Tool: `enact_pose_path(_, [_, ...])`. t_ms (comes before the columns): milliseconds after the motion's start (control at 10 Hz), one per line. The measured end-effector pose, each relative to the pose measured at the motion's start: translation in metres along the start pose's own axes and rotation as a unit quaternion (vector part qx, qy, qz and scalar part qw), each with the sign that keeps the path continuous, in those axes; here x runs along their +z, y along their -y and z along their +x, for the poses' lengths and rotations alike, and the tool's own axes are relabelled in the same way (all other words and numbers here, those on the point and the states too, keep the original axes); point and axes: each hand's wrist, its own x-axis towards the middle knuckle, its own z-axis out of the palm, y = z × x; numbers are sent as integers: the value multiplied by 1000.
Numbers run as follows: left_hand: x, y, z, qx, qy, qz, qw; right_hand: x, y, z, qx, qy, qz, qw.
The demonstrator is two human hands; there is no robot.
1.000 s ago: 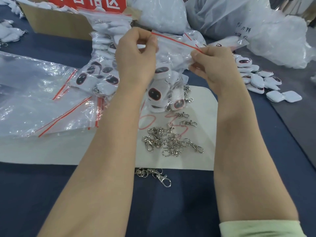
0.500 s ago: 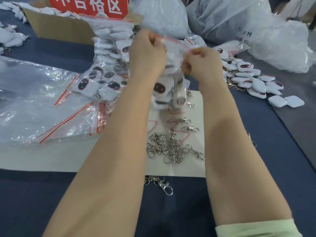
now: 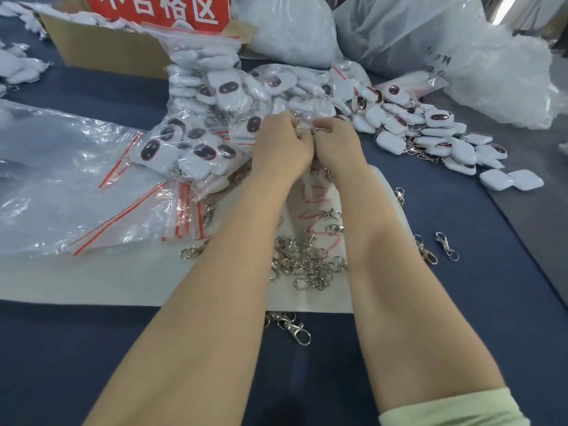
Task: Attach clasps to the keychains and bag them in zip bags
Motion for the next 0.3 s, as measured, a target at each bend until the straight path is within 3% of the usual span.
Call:
enact_pose_path(200, [-5, -1, -36, -8, -27, -125, 992, -21, 11, -20, -31, -71, 115, 990])
enact_pose_path(300, [-8, 11, -57, -83, -31, -225, 970, -58, 19, -31, -66, -102, 246, 962])
